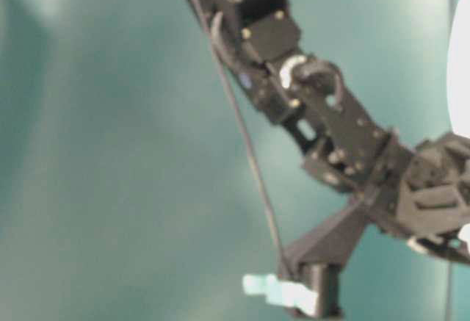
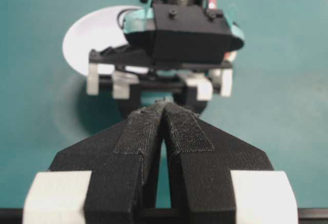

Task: Scoop the yellow hexagonal prism block from the bowl with a spoon using the right arm.
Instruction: 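Move the right gripper to the yellow block and close on it, then carry the yellow block over the bowl and release it inside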

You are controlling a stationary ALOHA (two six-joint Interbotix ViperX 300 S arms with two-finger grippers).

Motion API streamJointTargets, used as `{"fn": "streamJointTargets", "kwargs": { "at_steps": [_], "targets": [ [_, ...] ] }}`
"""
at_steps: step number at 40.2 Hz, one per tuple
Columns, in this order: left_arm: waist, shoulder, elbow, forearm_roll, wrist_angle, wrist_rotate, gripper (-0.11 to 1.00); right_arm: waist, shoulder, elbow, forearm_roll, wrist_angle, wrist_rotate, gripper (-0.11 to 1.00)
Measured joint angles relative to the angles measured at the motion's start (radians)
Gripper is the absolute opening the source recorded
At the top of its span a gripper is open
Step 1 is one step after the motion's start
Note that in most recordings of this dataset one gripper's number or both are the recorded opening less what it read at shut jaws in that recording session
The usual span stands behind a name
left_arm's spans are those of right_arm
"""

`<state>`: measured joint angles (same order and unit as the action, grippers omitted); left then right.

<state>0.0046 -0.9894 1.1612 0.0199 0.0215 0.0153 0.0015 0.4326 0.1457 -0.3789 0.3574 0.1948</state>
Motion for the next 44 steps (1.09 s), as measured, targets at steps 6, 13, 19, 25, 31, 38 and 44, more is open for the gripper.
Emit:
{"fn": "streamJointTargets", "kwargs": {
  "at_steps": [6,13,19,25,31,38,44],
  "targets": [
    [0.0,0.0,0.0,0.0,-0.002,0.0,-0.01,0.0,0.018,0.0,0.002,0.005,-0.002,0.56],
    [0.0,0.0,0.0,0.0,-0.002,0.0,-0.01,-0.002,0.028,0.0,0.0,0.011,-0.005,0.56],
    [0.0,-0.002,0.0,-0.002,-0.002,0.0,-0.01,-0.005,0.029,0.0,0.002,0.015,-0.006,0.55],
    [0.0,0.0,0.0,-0.002,-0.002,0.0,-0.01,-0.006,0.029,0.0,0.002,0.015,-0.005,0.55],
    [0.0,0.0,0.0,-0.002,0.0,0.0,-0.01,-0.008,0.034,0.0,0.003,0.017,-0.005,0.55],
    [0.0,-0.005,0.0,0.0,-0.002,0.0,-0.01,-0.008,0.034,0.0,0.006,0.017,-0.005,0.52],
    [0.0,-0.006,0.0,-0.002,0.0,0.0,-0.01,-0.006,0.034,0.0,0.009,0.018,-0.006,0.43]
  ]
}}
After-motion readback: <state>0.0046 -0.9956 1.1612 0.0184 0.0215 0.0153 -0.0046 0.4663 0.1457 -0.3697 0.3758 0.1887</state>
